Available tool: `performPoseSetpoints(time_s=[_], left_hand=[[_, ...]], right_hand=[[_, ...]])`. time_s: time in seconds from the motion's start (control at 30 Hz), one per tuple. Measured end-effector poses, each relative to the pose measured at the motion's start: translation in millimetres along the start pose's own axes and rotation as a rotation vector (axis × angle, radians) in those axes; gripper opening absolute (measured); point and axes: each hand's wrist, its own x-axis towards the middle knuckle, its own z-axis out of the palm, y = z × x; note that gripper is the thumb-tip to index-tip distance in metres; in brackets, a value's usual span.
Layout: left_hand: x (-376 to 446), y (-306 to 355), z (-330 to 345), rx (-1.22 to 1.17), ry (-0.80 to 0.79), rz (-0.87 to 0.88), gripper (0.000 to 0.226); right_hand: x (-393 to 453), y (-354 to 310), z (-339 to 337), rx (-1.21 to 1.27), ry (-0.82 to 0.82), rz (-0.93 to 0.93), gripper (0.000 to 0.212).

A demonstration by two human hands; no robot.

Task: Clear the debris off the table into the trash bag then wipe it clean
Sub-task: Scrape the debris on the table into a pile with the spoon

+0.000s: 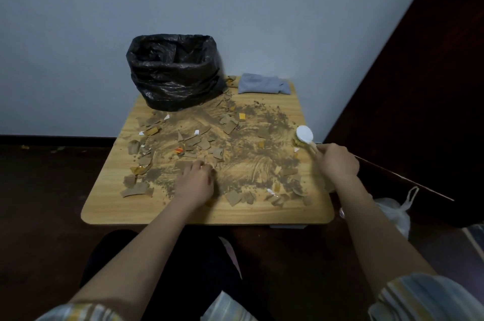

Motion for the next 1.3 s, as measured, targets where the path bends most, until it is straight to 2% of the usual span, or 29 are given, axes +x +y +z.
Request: performPoseSetpoints(time_s=[0.13, 0.27, 0.43, 0.63, 0.8, 0.9, 1.03, 1.17, 1.3], left_hand=[[7.4, 2.7, 8.1, -0.015, 0.004, 0.008, 0.039], [12.9, 4.3, 12.0, -0.044, 0.017, 0.018, 0.039], [16.7, 4.8, 13.9, -0.035, 0.007, 0.028, 0.041], [18.8, 5.3, 12.7, -0.049, 0.006, 0.034, 0.040], [20.2, 2.5, 12.8, -0.085, -0.001, 0.029, 0.040], [20.2, 0.3, 12.2, -0.088, -0.002, 0.033, 0.040], [18.8, -1.3, 10.6, -0.100, 0.004, 0.038, 0.040], [17.3, -1.2, 8.4, -0.114, -0.008, 0.033, 0.039], [17.1, -2.2, 5.4, -0.112, 0.002, 0.026, 0.038]], right_hand=[[6.0, -5.9, 5.5, -0.027, -0.043, 0.025, 0.028], [3.1, -15.2, 10.0, -0.003, -0.086, -0.066, 0.030], [5.3, -15.8, 8.5, 0.084, 0.002, -0.056, 0.035], [5.3, -32.5, 13.1, -0.024, -0.056, -0.079, 0.030], [-3.7, -53.2, 25.0, 0.035, -0.040, -0.182, 0.036], [5.8, -60.2, 24.9, 0.029, -0.007, -0.162, 0.035], [22.0, -74.6, 21.4, -0.055, -0.044, -0.117, 0.036], [27.2, -98.1, 22.5, -0.115, -0.092, -0.177, 0.038], [22.3, -108.6, 23.5, -0.025, -0.091, -0.244, 0.033]])
